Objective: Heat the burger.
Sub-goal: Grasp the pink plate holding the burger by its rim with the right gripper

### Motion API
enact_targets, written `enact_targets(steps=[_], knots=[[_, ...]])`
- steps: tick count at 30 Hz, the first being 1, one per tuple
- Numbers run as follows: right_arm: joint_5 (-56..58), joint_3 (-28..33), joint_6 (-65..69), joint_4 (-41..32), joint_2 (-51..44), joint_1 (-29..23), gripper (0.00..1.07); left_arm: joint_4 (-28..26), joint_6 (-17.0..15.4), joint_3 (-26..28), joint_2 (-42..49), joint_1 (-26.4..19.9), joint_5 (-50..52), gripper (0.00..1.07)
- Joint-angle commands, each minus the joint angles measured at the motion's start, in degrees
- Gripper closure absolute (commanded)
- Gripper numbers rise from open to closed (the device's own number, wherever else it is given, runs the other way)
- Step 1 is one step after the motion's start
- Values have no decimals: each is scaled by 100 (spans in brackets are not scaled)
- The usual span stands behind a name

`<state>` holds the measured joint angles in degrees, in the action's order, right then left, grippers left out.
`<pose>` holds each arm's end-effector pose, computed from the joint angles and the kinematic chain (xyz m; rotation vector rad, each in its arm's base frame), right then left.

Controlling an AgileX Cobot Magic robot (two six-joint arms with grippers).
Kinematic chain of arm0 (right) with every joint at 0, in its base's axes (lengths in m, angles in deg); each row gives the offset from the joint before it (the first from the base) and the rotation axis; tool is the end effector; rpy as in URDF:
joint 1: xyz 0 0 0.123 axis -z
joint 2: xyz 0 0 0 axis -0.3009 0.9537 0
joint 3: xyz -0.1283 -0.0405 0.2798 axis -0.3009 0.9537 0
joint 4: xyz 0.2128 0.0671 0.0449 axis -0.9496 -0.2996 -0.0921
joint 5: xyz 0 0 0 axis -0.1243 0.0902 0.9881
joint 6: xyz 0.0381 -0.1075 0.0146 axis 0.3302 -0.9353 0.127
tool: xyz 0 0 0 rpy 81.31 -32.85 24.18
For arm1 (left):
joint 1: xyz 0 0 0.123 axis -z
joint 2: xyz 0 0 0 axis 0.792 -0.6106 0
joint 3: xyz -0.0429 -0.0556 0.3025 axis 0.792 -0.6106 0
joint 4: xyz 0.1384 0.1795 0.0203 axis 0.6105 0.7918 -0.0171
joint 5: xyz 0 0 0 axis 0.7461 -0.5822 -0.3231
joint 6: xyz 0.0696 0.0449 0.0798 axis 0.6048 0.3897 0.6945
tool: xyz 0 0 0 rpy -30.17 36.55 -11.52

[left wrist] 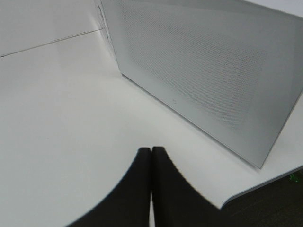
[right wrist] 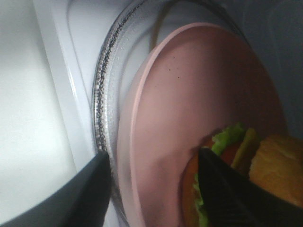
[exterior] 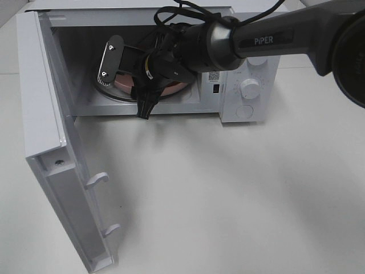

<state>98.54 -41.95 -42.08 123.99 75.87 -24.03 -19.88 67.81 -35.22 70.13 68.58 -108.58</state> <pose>0.4137 0.3468 0.1657 -1.6054 1.5398 -0.2651 -0.0304 0.0070 0.2549 0.4097 1.9920 -0.1228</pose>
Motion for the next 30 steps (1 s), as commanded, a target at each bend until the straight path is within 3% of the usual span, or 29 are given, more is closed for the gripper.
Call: enact_targets(steps=[1,30], knots=[[-120,-52,40,23,23,6,53,0,-23,-11,109,-6,74,106],[-223,-46,34,-149,390,11,54,0,-23,-11,109,-6,74,106]])
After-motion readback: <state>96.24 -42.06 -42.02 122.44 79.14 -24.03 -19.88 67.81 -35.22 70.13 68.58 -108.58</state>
